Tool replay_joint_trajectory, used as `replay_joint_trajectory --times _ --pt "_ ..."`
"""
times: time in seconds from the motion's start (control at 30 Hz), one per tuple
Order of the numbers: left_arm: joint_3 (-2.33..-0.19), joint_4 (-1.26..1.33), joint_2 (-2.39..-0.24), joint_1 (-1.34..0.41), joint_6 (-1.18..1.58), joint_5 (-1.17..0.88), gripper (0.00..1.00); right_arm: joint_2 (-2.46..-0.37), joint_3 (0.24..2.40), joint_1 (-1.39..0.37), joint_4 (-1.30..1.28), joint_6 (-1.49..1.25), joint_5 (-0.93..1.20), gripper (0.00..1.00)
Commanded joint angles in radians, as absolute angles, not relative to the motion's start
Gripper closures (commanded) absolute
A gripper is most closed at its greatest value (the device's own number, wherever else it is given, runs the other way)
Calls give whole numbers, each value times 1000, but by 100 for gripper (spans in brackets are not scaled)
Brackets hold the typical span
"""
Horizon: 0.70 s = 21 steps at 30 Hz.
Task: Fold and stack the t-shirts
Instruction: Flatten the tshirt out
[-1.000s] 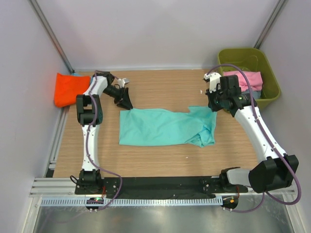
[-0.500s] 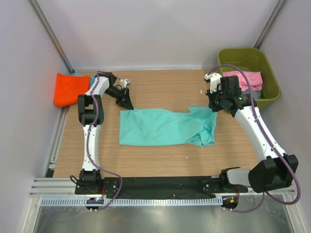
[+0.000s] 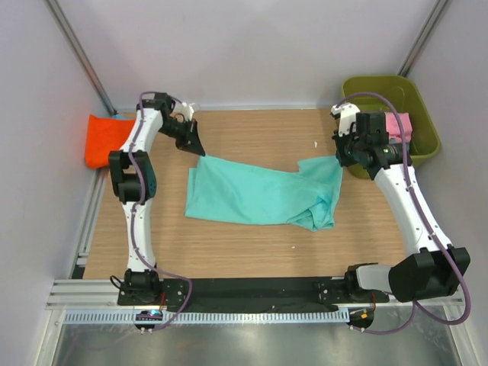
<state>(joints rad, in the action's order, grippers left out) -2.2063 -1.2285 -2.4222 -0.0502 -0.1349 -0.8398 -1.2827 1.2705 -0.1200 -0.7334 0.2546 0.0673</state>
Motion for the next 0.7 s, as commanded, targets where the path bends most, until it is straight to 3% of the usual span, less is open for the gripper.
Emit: replay_joint_trajectory --times 0.0,0.27,0.53,0.67 --pt "-2217 -1189 -2183 -44 -112 -818 97 -1246 1368 -91 -680 242 29 99" --pt "-2146 -1155 -1893 -40 -98 -744 95 -1218 1517 -40 -678 219 5 99" --pt "-2157 -1076 -1652 -37 -55 -647 95 -1207 1813 -32 -747 170 11 99" --pt "-2119 -987 -1475 -38 -31 -548 100 -1163 1910 -31 -779 167 46 99"
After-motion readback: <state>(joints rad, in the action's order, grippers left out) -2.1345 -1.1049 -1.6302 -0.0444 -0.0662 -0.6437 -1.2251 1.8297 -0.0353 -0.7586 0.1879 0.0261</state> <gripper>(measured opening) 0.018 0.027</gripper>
